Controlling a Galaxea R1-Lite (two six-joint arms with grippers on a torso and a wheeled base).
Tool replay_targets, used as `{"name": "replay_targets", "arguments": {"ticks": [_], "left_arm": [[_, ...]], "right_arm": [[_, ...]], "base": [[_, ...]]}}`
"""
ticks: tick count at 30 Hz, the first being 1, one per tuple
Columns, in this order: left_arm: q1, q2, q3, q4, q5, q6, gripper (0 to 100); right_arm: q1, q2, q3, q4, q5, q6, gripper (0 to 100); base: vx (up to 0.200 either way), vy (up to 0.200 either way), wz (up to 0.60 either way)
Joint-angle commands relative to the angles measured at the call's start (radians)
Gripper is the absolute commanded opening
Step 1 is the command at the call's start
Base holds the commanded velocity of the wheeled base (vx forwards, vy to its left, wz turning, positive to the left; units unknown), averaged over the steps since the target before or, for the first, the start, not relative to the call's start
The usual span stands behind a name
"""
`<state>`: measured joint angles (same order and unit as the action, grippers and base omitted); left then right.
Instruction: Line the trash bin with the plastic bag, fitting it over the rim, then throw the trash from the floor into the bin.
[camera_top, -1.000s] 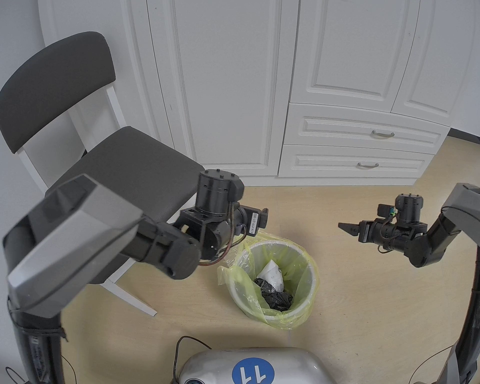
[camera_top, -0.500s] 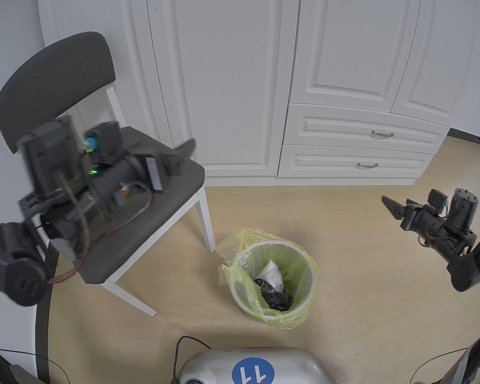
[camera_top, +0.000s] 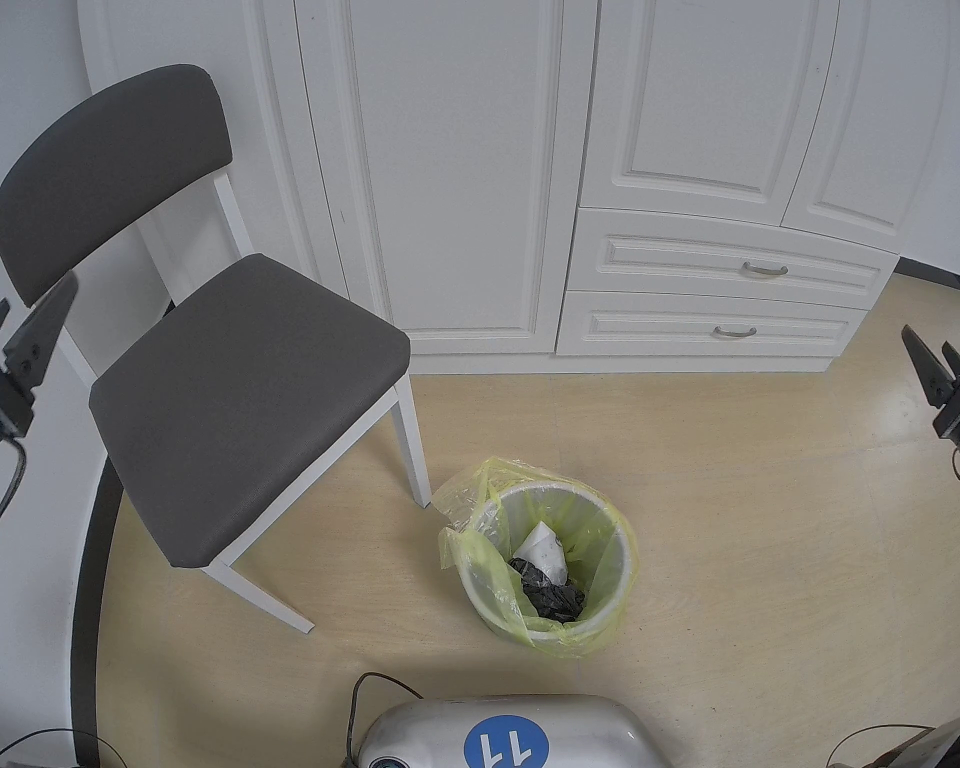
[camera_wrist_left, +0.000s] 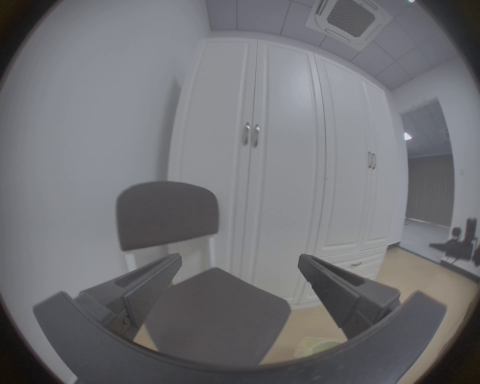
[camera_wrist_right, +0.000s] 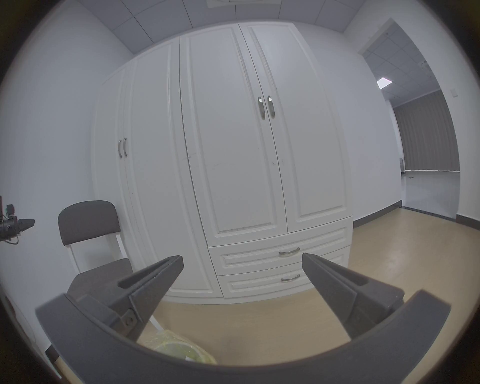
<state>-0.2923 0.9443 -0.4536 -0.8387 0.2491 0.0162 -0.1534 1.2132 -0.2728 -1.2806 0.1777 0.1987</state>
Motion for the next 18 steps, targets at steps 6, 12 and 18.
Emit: {"name": "replay_targets", "arguments": {"ticks": [6,12,18], "left_arm": [[0.133,-0.364,0.127,0.081,0.002,0.235,100],[0.134,-0.455,0.121,0.204,0.002,0.311,100],[0.136,-0.627,0.116,0.394,0.01,0.315,100]], "right_arm": [[-0.015,-0.641,-0.252,0.725,0.032,-0.038,100],[-0.021,-0.807,-0.273,0.863,0.054,-0.035,100],[0.014,-1.115,-0.181,1.011,0.057,0.084,100]], "base": [[0.0,0.0,0.0],[0.0,0.0,0.0],[0.0,0.0,0.0]]}}
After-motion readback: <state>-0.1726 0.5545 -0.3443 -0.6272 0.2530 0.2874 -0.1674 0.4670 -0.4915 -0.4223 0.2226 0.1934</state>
